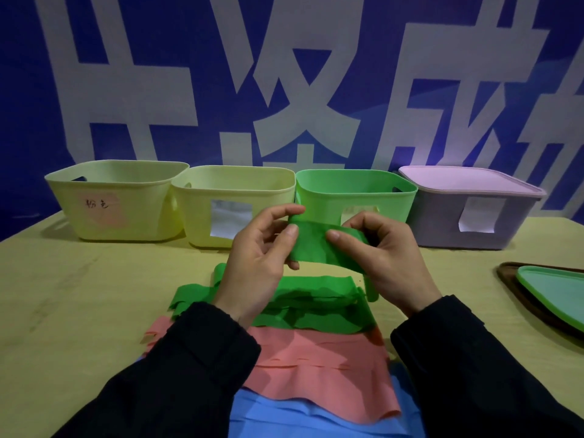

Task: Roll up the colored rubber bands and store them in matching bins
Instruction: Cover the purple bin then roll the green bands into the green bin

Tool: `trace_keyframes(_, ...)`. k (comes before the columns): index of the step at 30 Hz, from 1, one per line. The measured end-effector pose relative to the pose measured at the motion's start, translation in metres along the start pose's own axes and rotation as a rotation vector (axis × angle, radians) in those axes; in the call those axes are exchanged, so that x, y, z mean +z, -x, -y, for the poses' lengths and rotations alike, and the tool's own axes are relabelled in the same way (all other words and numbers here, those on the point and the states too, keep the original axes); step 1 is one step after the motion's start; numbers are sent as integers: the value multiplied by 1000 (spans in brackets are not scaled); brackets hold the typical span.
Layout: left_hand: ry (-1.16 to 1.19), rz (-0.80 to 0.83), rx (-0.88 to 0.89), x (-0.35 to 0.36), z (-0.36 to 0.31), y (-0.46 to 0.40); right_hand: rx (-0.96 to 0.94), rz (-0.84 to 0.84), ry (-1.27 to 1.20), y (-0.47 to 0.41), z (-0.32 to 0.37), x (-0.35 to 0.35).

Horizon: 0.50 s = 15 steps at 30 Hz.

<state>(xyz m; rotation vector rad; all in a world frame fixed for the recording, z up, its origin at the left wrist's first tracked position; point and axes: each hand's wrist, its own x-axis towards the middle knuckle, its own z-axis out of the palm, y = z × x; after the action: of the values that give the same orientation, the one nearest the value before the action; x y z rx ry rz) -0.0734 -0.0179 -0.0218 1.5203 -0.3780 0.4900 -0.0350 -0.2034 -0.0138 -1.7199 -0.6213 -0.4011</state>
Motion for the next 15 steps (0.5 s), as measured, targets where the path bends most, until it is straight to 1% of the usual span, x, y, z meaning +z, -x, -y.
trace_keyframes(3, -39, -20, 7, -1, -1, 0, -5, 22, -40, 2, 1, 0)
trace_keyframes(7, 9, -102, -52, -6, 1, -4, -3, 60, -79, 2, 1, -2)
trace_keyframes(11, 25, -88, -33, -10, -2, -5, 32, 17, -134, 2, 3, -4)
trace_keyframes(15, 45, -82, -21, -9, -4, -6, 28, -16, -98, 0, 2, -2)
